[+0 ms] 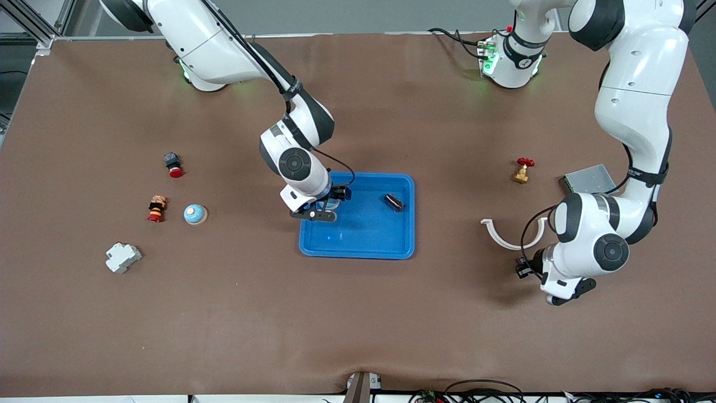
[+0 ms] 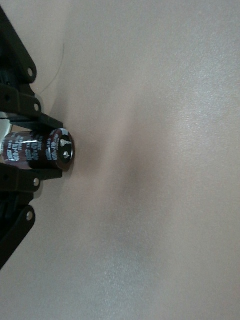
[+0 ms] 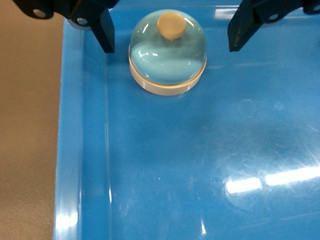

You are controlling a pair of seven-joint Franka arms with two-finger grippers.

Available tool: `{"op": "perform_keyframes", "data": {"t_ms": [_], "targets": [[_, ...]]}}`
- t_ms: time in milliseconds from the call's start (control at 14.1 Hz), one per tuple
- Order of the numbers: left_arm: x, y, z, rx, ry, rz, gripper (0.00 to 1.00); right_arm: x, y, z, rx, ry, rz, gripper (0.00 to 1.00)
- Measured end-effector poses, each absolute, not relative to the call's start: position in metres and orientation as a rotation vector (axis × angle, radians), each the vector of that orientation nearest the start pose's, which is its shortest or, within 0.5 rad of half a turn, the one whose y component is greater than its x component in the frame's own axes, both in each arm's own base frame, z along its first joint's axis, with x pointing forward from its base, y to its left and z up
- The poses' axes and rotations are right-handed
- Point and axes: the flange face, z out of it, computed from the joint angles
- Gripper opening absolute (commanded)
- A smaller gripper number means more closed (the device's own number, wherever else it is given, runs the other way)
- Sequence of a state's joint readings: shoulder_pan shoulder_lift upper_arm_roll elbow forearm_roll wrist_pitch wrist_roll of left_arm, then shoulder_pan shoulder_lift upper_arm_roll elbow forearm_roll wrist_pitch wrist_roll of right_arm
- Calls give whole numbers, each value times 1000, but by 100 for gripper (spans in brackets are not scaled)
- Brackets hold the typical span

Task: Place electrolytic capacitor and blue bell in tray
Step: 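Lower the blue bell into the tray and open the right gripper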

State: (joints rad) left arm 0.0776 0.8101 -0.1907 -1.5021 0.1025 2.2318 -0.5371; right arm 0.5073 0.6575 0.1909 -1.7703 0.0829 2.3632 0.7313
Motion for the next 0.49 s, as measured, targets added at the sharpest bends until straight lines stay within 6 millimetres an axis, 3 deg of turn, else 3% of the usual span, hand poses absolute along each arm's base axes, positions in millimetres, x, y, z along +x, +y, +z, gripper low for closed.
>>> {"op": "perform_keyframes", "data": {"t_ms": [212,495], "targets": [[708,-54,197,-3114,-654,94,0,508,416,198,-3044,190,270,100],[714,-55,223,-3124,-659,34,0,512,413,246,-3084,152,343,100]]}}
